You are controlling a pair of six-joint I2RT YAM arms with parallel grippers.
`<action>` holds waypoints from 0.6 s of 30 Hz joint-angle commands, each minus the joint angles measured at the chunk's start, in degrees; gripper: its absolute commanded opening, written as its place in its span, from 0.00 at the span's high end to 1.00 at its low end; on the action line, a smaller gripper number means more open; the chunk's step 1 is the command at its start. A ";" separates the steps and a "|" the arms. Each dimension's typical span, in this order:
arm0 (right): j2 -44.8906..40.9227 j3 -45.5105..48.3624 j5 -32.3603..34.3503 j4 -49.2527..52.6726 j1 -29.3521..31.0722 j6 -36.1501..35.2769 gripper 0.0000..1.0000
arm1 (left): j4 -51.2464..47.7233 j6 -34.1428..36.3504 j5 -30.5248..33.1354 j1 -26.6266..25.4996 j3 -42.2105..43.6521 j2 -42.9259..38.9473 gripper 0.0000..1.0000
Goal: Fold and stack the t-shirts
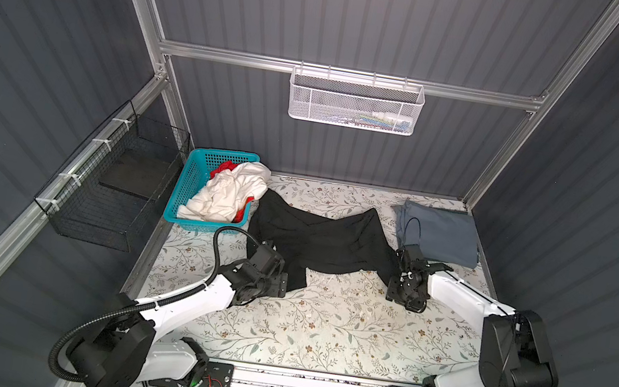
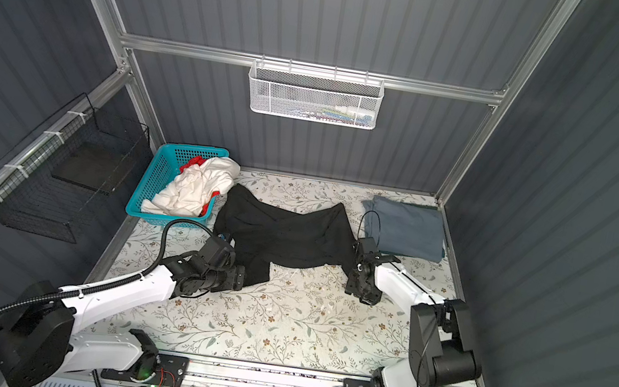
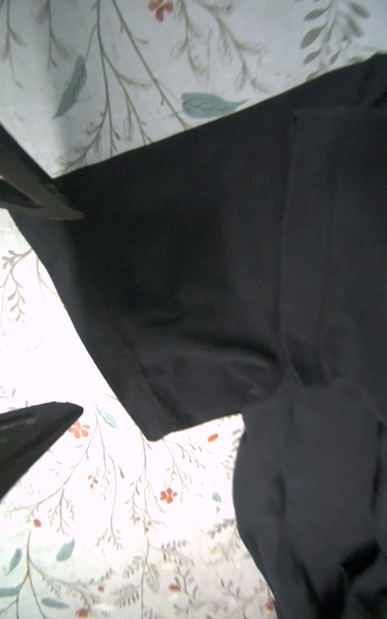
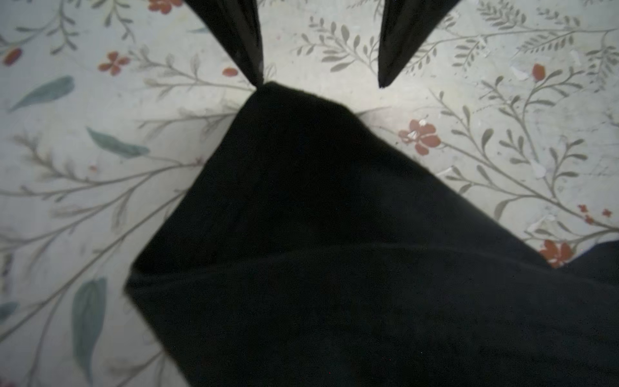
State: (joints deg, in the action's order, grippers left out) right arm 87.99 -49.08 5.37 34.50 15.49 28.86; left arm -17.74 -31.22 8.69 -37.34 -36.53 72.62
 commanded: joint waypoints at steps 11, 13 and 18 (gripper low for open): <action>-0.70 -9.68 3.65 2.31 -2.95 -4.38 1.00 | 5.71 -1.92 -2.24 -0.41 2.00 8.97 0.23; -1.31 -10.56 3.63 2.66 -3.73 -4.93 1.00 | 6.23 -1.66 -2.31 -0.44 1.81 10.16 0.27; -1.76 -13.49 2.82 3.17 -6.35 -6.49 1.00 | 6.56 -0.22 -2.97 -0.45 0.53 13.72 0.31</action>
State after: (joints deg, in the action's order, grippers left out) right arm 86.70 -60.42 7.53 35.88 10.37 24.05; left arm -10.11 -32.10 8.36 -37.47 -36.38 82.50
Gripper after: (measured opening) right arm 0.042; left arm 0.695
